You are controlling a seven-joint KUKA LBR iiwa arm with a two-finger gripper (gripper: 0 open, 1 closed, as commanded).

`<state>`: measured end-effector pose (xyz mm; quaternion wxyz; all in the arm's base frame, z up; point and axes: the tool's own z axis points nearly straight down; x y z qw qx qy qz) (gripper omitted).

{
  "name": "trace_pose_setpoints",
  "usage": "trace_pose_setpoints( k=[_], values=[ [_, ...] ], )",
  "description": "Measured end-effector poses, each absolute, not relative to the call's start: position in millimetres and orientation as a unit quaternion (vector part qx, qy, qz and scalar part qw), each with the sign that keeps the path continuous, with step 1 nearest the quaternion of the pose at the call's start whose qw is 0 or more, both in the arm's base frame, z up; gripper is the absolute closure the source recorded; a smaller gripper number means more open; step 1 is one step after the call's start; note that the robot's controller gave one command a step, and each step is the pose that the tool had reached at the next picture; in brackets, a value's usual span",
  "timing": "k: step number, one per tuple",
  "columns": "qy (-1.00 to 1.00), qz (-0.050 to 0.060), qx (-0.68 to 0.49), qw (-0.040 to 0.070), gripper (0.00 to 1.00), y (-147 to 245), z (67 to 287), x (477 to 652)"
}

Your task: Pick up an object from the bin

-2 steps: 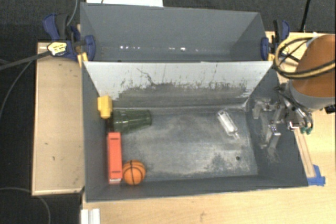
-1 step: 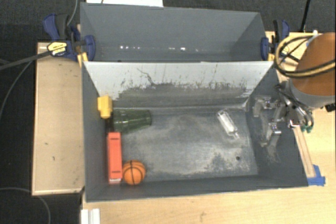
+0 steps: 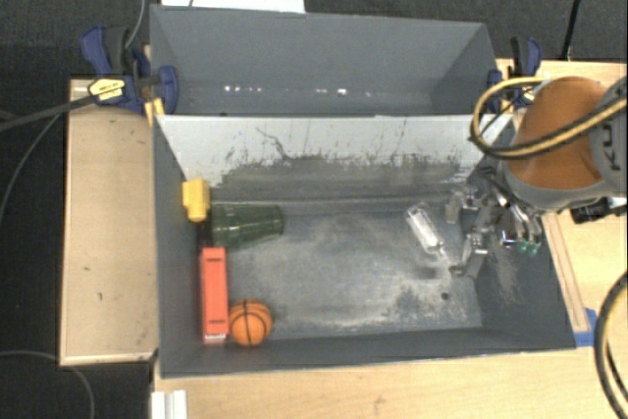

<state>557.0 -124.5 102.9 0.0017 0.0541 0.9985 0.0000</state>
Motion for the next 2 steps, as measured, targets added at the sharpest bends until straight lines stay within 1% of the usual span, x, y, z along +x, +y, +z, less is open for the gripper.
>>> trace_pose_setpoints(
  k=[1,2],
  values=[
    [0.995,0.001,0.097,0.0,0.0,-116,92,563.4],
    [0.979,0.0,0.206,0.003,0.0,-104,100,565.3]
  ],
)
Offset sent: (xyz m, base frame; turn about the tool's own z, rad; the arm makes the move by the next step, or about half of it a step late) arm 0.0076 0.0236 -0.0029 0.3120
